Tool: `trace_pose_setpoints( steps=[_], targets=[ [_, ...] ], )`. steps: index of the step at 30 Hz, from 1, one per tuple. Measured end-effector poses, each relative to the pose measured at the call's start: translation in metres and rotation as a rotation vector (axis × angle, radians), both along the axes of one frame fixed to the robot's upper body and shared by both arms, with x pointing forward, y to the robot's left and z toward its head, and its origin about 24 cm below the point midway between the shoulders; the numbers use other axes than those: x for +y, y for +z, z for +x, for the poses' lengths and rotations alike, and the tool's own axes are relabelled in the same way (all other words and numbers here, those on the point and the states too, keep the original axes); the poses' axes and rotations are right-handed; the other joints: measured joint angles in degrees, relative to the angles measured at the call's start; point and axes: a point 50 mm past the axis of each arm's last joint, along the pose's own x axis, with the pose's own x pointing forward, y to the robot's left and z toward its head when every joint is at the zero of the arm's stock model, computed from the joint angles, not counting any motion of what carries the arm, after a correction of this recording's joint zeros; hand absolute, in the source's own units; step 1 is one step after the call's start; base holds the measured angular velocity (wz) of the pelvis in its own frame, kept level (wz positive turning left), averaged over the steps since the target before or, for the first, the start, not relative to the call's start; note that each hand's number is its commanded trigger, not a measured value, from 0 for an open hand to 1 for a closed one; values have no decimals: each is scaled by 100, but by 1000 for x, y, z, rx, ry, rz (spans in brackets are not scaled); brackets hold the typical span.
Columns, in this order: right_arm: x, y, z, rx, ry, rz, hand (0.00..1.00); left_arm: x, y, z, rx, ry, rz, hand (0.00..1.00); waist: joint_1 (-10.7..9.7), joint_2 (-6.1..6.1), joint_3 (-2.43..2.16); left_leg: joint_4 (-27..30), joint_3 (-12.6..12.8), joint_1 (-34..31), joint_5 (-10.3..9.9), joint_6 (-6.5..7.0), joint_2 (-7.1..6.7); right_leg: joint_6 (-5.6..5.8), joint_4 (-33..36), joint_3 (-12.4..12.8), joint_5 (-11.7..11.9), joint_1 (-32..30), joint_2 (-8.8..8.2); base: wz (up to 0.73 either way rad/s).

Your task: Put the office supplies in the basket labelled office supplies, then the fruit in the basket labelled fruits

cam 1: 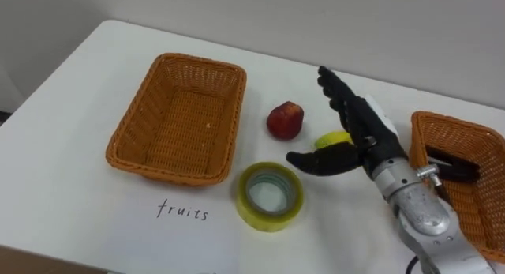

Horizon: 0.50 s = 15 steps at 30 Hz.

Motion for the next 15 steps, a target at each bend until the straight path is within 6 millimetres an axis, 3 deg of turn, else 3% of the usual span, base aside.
trace_pose_setpoints(
  steps=[5, 15],
  targets=[
    [11, -4, -2, 30, 77, 3, 0, 2, 1, -1, 1, 1, 12, 0, 35, 0, 3, -14, -15, -15, -1, 1, 3, 1, 1, -29, 5, 14, 0, 2],
    [13, -6, -1, 80, 132, -23, 0, 2, 0, 1, 19, -13, 14, 0, 46, 7, 2, 8, -53, -45, -3, 1, 0, -1, 0, -105, 11, 26, -5, 3]
  ],
)
